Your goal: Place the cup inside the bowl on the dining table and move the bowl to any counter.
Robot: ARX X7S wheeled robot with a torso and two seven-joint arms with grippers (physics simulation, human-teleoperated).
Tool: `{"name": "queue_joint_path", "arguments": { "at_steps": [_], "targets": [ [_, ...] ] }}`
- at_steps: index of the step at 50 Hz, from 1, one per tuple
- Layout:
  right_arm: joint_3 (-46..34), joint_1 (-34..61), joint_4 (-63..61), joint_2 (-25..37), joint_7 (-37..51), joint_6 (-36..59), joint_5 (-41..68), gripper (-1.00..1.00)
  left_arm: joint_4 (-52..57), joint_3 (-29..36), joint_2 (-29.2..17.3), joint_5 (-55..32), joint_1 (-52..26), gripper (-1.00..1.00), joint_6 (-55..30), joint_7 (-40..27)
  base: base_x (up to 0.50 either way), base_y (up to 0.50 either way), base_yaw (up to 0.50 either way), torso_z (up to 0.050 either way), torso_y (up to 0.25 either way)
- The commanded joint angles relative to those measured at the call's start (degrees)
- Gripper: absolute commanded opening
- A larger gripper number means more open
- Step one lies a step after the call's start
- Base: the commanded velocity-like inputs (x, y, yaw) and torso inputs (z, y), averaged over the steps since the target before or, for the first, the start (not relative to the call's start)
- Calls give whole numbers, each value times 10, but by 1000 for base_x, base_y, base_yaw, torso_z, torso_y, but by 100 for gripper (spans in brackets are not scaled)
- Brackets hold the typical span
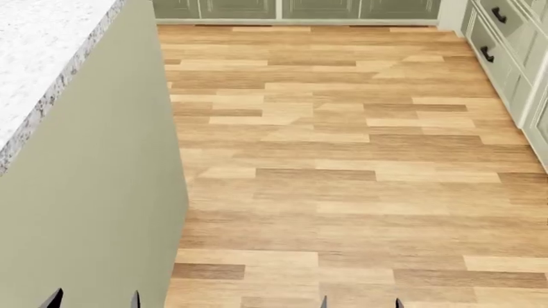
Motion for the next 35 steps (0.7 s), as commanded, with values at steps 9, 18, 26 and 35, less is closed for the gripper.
{"name": "queue_joint_path", "arguments": {
  "at_steps": [9, 18, 26, 35],
  "targets": [
    [-20, 0, -1, 16, 21, 3, 15, 100, 1, 21, -17, -17, 0, 100, -2, -19, -500, 0, 0, 0, 0],
    [-27, 1, 0, 22, 27, 4, 21, 100, 1, 28, -22, -22, -1, 100, -3, -26, -500, 0, 0, 0, 0],
    [-34, 2, 1, 27, 32, 3, 26, 100, 1, 32, -29, -29, 0, 100, -1, -30, -500, 0, 0, 0, 0],
    [-41, 3, 1, 32, 37, 1, 31, 100, 2, 36, -33, -39, -1, 100, -3, -36, -500, 0, 0, 0, 0]
  ]
}}
